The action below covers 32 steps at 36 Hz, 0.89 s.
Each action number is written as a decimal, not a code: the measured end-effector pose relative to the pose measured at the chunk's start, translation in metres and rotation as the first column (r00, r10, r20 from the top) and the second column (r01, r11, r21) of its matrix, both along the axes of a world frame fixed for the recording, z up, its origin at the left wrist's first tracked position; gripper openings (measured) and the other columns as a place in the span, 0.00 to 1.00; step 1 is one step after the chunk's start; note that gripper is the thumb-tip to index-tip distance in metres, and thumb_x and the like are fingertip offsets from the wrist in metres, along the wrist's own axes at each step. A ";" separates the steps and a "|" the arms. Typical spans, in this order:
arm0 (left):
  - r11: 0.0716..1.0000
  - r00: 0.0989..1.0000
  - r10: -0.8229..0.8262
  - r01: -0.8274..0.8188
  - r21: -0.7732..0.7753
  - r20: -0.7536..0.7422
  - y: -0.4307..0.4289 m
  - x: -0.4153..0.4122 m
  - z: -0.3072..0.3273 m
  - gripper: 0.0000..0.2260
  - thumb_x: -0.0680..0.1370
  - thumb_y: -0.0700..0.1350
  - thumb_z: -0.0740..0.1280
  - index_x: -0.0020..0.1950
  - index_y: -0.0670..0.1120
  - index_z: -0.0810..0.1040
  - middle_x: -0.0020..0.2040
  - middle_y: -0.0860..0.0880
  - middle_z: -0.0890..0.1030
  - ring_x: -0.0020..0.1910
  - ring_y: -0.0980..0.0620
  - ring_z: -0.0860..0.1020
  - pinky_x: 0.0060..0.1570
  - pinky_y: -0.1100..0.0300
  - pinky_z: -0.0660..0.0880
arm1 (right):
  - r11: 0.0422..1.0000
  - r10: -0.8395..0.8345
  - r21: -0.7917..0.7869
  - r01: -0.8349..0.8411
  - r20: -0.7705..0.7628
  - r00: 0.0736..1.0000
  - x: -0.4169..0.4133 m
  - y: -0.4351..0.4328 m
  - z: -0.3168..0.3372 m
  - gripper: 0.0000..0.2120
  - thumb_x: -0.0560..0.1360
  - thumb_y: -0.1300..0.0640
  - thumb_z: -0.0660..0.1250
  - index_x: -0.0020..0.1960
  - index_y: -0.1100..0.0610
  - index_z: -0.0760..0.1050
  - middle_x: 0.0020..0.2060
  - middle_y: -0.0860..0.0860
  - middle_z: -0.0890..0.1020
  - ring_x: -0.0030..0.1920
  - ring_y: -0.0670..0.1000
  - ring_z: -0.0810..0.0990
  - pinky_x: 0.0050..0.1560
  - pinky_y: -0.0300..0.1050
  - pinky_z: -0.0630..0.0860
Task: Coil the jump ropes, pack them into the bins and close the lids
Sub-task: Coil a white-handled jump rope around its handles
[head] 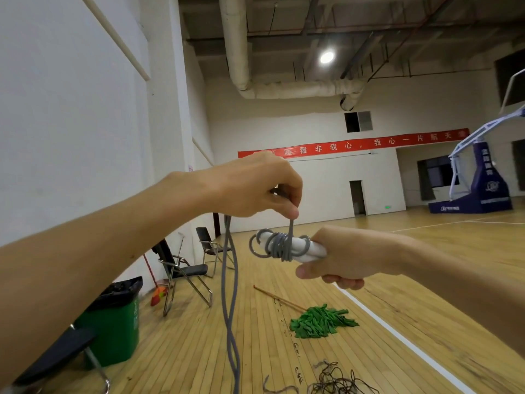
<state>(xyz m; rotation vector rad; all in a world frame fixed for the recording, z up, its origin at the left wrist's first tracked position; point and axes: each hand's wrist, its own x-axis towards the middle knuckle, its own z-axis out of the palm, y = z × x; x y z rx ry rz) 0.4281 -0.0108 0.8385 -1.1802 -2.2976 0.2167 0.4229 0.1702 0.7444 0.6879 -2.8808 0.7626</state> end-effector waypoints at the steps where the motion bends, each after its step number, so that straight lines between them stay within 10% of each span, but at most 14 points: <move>1: 1.000 0.999 -0.005 0.004 0.024 0.033 -0.001 0.000 0.001 0.08 0.76 0.51 0.71 0.49 0.48 0.83 0.41 0.57 0.82 0.43 0.61 0.79 0.47 0.62 0.76 | 1.000 0.014 0.008 -0.014 -0.005 1.000 0.003 -0.002 0.000 0.12 0.80 0.52 0.69 0.43 0.59 0.74 0.29 0.51 0.74 0.24 0.47 0.70 0.26 0.39 0.71; 23: 0.913 0.732 -0.316 0.062 0.404 0.603 -0.026 -0.018 -0.014 0.08 0.78 0.47 0.67 0.45 0.45 0.83 0.36 0.47 0.82 0.33 0.53 0.74 0.34 0.63 0.72 | 0.977 0.212 0.034 -0.211 -0.044 0.976 0.044 -0.005 0.009 0.14 0.77 0.51 0.72 0.44 0.61 0.74 0.29 0.53 0.76 0.27 0.51 0.72 0.26 0.38 0.71; 32: 0.744 0.345 -0.656 0.140 0.654 0.672 -0.029 -0.045 -0.038 0.11 0.82 0.46 0.62 0.52 0.45 0.84 0.47 0.50 0.84 0.43 0.54 0.82 0.41 0.61 0.81 | 0.935 0.275 -0.184 -0.303 -0.161 0.948 0.048 -0.010 0.017 0.08 0.76 0.60 0.72 0.42 0.61 0.76 0.26 0.50 0.75 0.24 0.47 0.72 0.25 0.39 0.71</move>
